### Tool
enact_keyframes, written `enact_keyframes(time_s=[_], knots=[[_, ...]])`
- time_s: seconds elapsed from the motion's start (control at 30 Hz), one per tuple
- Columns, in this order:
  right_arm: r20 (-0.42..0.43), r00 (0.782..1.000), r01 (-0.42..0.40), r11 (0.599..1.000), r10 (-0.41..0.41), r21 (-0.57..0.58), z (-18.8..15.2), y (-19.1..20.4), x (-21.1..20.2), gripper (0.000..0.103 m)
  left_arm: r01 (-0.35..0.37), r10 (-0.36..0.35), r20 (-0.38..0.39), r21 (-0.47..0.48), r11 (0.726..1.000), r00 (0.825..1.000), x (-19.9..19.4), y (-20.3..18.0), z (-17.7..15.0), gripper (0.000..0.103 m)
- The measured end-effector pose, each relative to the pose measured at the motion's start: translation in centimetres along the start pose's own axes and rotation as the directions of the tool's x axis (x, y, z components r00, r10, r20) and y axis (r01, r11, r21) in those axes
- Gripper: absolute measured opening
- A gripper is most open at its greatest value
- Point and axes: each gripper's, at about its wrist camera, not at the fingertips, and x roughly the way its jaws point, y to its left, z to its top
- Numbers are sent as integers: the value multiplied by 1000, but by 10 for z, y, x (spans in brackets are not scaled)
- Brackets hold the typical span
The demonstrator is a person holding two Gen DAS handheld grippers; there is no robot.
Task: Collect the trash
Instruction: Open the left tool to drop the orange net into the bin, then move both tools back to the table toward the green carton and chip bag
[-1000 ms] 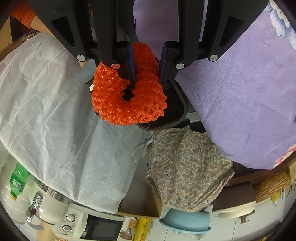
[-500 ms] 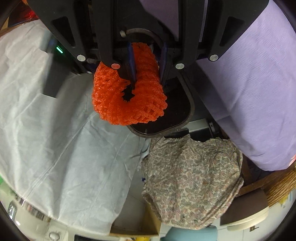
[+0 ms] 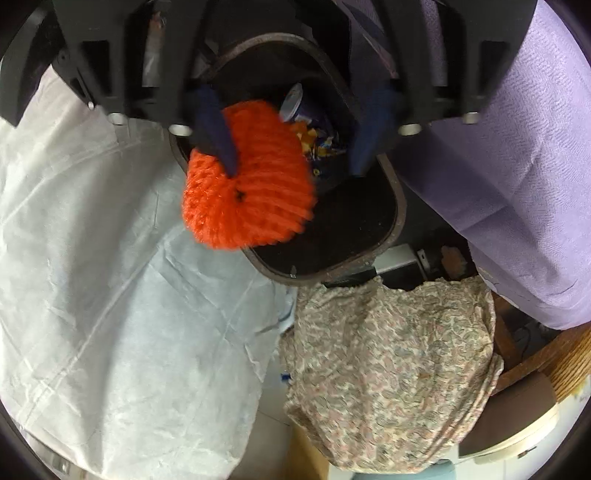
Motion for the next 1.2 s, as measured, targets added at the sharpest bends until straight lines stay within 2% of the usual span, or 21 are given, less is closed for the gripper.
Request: enact_keyframes(time_s=[0.13, 0.37, 0.53, 0.63, 0.7, 0.87, 1.03, 1.2], knots=[[3, 1000, 2, 1000, -2, 11, -2, -3, -4, 68, 12, -12, 10, -23, 1000, 1000, -4, 3, 0, 70], [19, 1000, 5, 1000, -5, -7, -1, 2, -11, 68, 24, -24, 38, -3, 1000, 999, -19, 2, -5, 71], [33, 999, 6, 1000, -6, -19, 4, 7, -18, 68, 14, -17, 85, 35, 999, 996, -41, 4, -12, 72], [47, 999, 13, 999, -11, -33, 9, 10, -25, 69, 30, -35, 132, 35, 999, 991, -64, 12, -22, 76], [58, 998, 16, 999, -14, -34, 11, 11, -30, 81, 38, -42, 150, 32, 999, 988, -77, 20, -29, 78], [83, 997, 7, 998, -2, -59, 18, 22, -42, 81, 44, -41, 189, -8, 999, 981, -110, 52, -55, 80], [104, 992, -59, 994, 68, -92, 30, 49, -56, 81, 22, -1, 248, -84, 996, 969, -149, 96, -83, 80], [133, 982, -111, 979, 135, -173, 44, 93, -70, 82, -67, 105, 318, -129, 989, 942, -189, 134, -113, 81]])
